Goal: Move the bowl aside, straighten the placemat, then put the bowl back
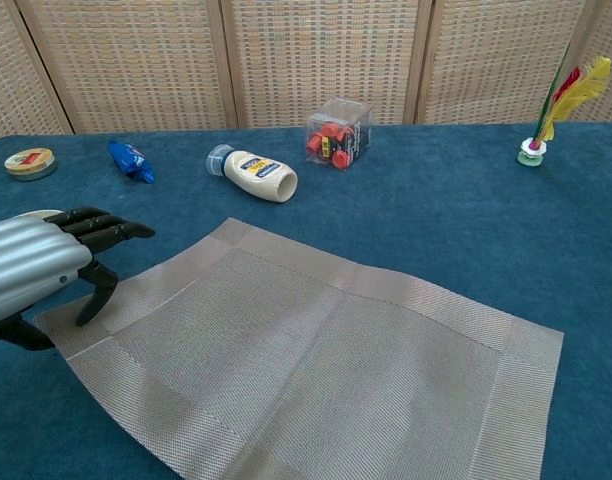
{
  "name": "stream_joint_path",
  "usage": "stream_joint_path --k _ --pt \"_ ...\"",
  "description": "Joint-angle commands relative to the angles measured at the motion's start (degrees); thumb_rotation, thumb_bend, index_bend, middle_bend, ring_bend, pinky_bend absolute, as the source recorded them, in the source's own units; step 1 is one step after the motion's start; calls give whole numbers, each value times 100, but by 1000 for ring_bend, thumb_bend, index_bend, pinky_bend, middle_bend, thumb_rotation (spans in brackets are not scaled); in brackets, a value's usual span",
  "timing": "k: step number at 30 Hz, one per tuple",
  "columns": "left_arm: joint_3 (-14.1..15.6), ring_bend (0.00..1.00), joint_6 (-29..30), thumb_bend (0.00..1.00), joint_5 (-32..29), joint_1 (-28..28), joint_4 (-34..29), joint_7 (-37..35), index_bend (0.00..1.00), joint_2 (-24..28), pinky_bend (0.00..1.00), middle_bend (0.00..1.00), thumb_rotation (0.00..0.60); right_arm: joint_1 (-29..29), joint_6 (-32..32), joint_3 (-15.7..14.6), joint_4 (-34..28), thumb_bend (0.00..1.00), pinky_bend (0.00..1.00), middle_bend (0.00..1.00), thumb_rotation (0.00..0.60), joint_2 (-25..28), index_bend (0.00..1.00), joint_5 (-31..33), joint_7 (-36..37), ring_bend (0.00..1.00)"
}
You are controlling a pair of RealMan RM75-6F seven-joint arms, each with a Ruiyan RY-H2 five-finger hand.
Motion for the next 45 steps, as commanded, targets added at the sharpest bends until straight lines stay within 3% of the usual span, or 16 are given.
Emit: stream_joint_path --k 1,13,25,31,37,40,45 --pt "59 0 -83 673 10 59 -273 103 718 157 0 0 600 -1 7 -2 -7 279 0 0 600 2 61 -8 -9 0" --pt "118 0 -559 672 -120 22 -1115 117 718 649 0 0 600 -11 26 0 -32 279 0 0 600 21 61 -5 -11 0" --pt "132 0 -863 670 -107 -1 -1457 -276 699 1015 0 0 600 -1 -4 -10 -33 279 0 0 600 18 61 -4 -51 0" --pt "121 0 -1095 639 -151 -70 -1508 -407 541 1213 0 0 600 -1 -10 -13 -39 279 0 0 600 21 61 -4 -63 0" --pt "129 0 -1235 616 -82 -133 -1638 -534 193 1431 0 0 600 1 -13 -12 -39 279 0 0 600 22 61 -2 -66 0" --pt "165 0 -1233 552 45 -132 -1643 -625 87 1550 0 0 600 2 -20 -11 -38 279 0 0 600 22 61 5 -67 0" --pt "149 0 -1071 372 221 -84 -1683 -795 23 1835 0 0 600 0 -10 -16 -51 279 0 0 600 27 61 -10 -75 0"
